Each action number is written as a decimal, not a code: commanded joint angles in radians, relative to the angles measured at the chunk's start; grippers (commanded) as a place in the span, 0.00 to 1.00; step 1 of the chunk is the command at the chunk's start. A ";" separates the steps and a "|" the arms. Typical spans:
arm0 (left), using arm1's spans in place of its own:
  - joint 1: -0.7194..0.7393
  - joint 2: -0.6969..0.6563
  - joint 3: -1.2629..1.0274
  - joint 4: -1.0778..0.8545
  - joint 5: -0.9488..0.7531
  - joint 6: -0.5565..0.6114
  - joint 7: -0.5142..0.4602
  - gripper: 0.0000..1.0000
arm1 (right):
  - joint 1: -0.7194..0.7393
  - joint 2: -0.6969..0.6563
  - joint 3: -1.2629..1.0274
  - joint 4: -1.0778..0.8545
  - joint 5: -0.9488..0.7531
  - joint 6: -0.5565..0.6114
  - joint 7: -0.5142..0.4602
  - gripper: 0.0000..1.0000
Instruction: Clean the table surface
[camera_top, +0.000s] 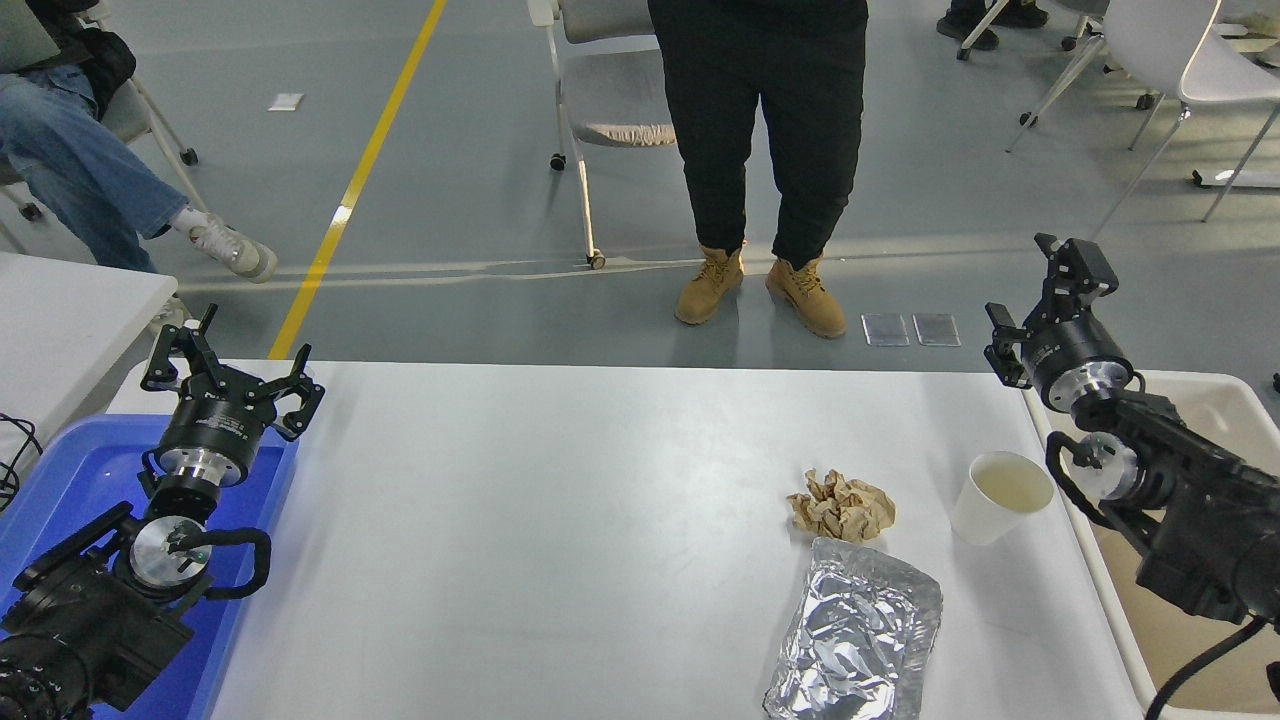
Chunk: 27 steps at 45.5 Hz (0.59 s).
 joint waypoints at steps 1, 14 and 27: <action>0.000 0.000 0.000 0.000 0.000 0.000 0.000 1.00 | 0.077 -0.106 -0.132 -0.036 -0.074 0.000 -0.003 0.98; 0.000 0.000 0.000 0.000 0.000 0.000 0.000 1.00 | 0.241 -0.166 -0.616 -0.035 -0.238 0.006 -0.005 0.98; 0.000 0.000 0.000 0.000 0.000 0.000 0.000 1.00 | 0.391 -0.200 -0.920 -0.023 -0.511 0.208 0.005 0.98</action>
